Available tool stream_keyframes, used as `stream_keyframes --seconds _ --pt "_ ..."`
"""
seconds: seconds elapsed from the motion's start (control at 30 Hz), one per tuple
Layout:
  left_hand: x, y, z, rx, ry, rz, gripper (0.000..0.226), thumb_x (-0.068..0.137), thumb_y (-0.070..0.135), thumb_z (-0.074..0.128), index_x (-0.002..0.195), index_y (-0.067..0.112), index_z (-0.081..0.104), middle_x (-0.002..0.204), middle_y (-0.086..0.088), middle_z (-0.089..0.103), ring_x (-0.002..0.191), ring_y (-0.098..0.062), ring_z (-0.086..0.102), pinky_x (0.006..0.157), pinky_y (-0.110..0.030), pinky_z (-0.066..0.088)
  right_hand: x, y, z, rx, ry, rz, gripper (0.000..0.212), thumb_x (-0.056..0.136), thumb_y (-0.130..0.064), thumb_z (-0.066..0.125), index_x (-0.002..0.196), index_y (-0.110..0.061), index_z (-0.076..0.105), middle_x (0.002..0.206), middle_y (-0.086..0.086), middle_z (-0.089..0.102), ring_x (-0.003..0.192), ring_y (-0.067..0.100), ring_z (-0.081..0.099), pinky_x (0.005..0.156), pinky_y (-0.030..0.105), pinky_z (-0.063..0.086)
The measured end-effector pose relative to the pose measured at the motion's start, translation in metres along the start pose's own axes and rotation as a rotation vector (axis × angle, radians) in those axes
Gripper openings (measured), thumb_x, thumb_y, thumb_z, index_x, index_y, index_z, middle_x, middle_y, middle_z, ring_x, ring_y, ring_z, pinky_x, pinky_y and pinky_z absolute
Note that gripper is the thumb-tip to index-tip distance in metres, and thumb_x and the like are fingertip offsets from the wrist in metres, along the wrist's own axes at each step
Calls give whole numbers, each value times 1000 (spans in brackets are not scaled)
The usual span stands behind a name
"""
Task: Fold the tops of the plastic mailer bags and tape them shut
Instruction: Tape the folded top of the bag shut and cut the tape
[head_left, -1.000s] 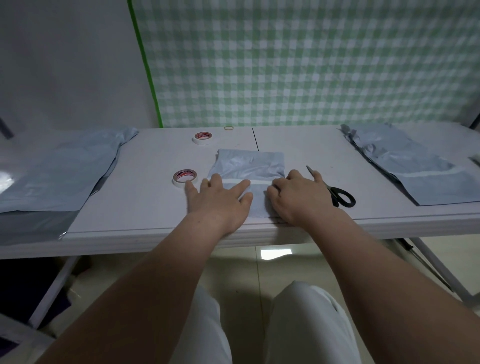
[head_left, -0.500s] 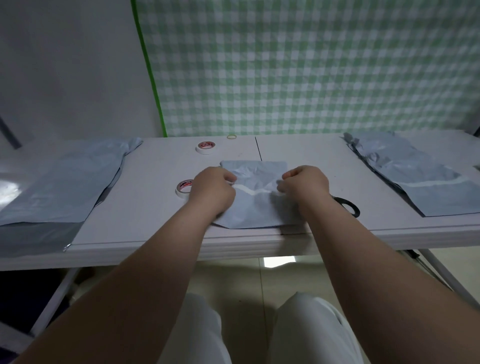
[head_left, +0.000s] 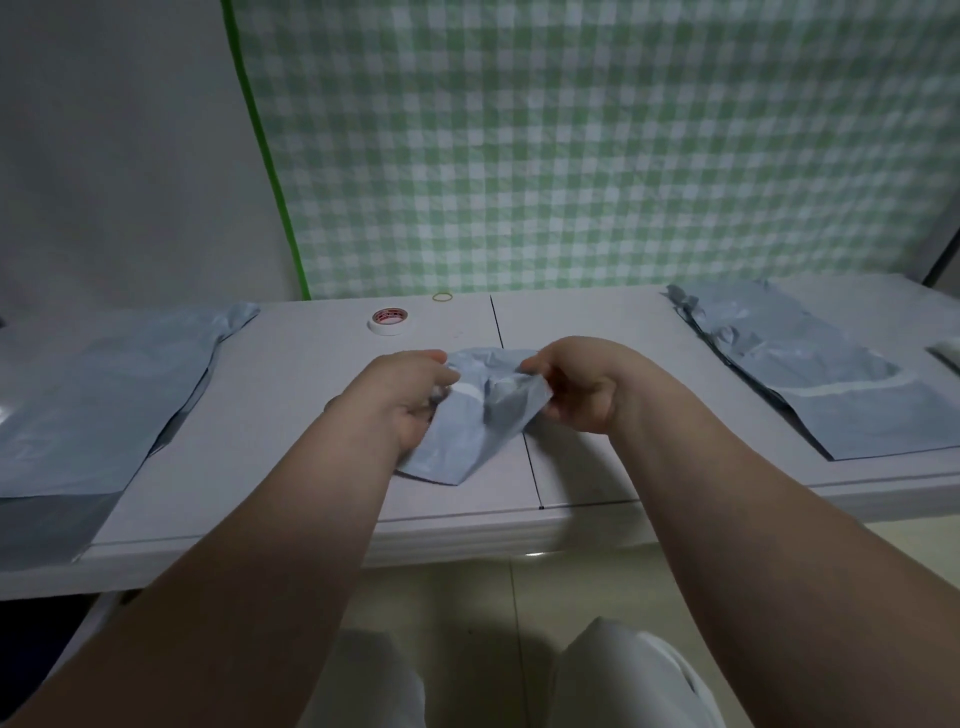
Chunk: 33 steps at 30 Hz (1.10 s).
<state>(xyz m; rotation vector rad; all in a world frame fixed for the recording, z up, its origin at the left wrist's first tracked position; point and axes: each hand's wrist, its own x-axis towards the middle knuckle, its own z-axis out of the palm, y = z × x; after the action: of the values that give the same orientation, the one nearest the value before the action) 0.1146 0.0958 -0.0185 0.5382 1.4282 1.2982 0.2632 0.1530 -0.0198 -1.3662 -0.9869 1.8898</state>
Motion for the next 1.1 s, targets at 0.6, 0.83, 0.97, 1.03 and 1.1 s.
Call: stream_keyframes --seconds 0.6,0.83,0.97,1.03,1.1 --pt "37 28 77 -176 -345 5 51 91 -4 47 140 11 43 134 -6 57 107 -19 63 60 -20 54 30 -66 -80 137 -64 -201 25 98 -5 42 99 -10 66 99 8 63 80 15 59 53 18 55" --pt "97 25 151 203 -475 93 73 86 -12 53 149 13 28 150 -9 35 117 -25 52 81 -29 50 63 -98 -158 -550 162 -183 22 88 3 57 93 -11 73 96 6 69 76 16 63 68 26 54" --pt "130 16 191 412 -460 205 79 85 -10 58 150 20 25 154 -4 26 126 -24 45 89 -30 47 85 -115 -178 -762 279 -235 35 81 15 56 94 -14 72 107 7 63 89 21 62 68 26 55" --pt "138 13 205 447 -434 238 79 86 -9 57 151 23 25 154 2 22 127 -22 41 94 -31 45 95 -120 -186 -855 345 -269 42 79 12 60 100 -21 72 109 4 62 94 21 62 76 32 57" --pt "152 8 216 450 -456 221 82 85 -9 58 151 24 23 153 1 24 127 -22 43 99 -34 45 100 -124 -189 -915 423 -286 44 78 10 61 100 -26 72 114 4 62 99 23 61 87 39 55"
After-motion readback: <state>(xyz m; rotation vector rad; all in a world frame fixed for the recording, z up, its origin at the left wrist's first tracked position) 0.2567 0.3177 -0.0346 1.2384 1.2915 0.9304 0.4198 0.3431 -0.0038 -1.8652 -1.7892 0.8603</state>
